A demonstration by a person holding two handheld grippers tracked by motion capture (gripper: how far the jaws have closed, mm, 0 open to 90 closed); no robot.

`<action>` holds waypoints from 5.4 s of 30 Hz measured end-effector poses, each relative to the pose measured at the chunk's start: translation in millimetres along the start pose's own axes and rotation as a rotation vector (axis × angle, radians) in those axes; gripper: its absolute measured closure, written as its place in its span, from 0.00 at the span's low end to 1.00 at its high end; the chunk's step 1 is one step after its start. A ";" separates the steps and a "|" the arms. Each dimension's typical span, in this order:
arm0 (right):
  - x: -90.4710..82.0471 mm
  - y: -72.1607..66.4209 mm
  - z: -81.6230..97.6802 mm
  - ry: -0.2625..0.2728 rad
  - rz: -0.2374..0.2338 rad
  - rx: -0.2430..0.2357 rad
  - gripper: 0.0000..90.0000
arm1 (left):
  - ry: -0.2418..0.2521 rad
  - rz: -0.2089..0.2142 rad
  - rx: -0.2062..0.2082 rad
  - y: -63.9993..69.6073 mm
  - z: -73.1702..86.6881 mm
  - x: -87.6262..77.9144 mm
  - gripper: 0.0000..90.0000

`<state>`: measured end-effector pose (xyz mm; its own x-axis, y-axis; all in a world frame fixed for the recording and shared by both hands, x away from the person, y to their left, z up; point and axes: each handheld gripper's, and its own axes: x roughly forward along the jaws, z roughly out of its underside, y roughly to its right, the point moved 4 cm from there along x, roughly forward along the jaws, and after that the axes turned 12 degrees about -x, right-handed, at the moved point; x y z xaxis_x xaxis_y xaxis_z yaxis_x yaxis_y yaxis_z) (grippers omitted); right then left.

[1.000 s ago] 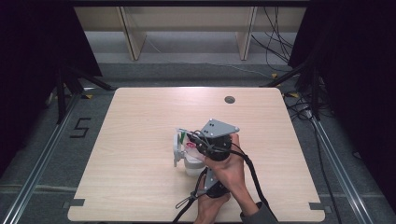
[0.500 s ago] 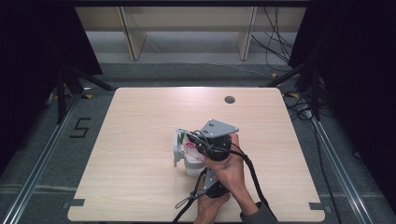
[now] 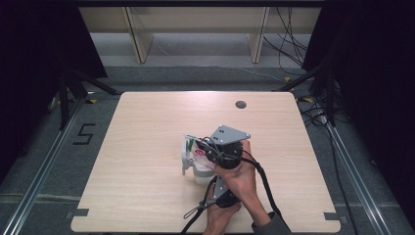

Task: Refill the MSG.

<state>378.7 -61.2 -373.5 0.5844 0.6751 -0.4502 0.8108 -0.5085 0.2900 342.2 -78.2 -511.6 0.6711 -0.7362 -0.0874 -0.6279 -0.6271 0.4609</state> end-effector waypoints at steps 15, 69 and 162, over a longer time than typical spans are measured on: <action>2.3 -1.3 0.3 -0.006 -0.006 -0.008 0.99 | -0.022 0.000 -0.002 -1.0 0.5 -2.2 0.83; 2.5 -0.4 1.3 0.012 -0.010 0.001 0.99 | -0.027 0.011 -0.007 -3.8 1.8 -3.3 0.83; -85.1 66.9 47.0 0.335 -0.092 0.320 1.00 | -0.165 -0.040 0.070 -6.4 2.3 -29.8 0.48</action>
<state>381.6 -177.8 -355.5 0.5315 0.8338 -0.1493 0.8397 -0.5419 -0.0366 325.3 -52.8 -514.1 0.6259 -0.7386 -0.2505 -0.6318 -0.6685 0.3924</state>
